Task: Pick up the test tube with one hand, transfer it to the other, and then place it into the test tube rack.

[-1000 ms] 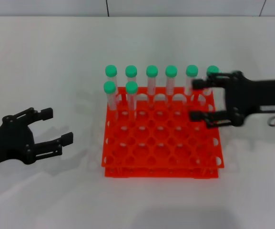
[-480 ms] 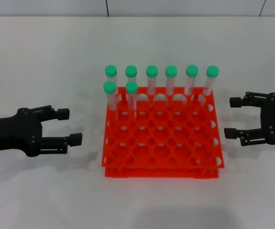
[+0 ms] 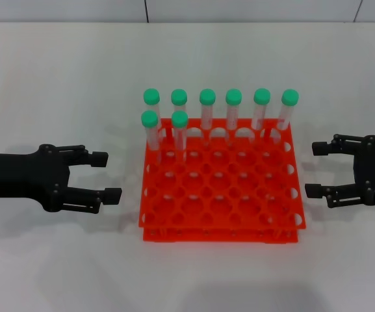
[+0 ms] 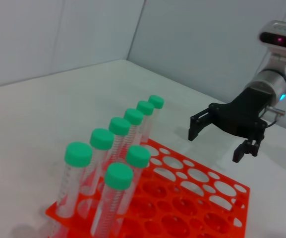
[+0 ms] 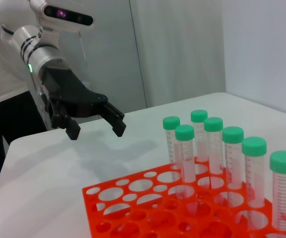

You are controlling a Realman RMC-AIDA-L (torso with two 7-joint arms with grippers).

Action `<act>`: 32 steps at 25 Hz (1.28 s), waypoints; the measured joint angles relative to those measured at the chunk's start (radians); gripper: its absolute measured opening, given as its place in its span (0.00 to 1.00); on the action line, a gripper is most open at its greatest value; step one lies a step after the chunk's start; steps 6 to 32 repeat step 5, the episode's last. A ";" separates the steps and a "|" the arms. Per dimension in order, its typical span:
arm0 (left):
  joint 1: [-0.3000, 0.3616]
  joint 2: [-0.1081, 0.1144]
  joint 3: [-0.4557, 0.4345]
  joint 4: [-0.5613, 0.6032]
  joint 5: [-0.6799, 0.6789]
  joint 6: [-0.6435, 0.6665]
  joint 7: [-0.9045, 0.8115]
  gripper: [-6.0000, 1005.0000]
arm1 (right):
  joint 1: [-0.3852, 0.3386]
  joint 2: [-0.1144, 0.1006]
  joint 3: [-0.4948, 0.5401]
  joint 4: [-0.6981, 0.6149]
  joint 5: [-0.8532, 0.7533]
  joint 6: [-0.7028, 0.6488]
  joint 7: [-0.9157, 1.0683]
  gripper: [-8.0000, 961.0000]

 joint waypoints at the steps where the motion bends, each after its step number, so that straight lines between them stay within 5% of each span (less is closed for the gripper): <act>1: -0.004 0.002 0.001 0.000 0.001 0.006 0.000 0.88 | 0.000 0.000 0.000 0.001 0.000 0.001 0.000 0.91; 32: -0.015 0.004 -0.002 -0.001 0.016 0.013 -0.002 0.88 | 0.002 0.001 0.000 0.011 -0.001 0.004 0.000 0.91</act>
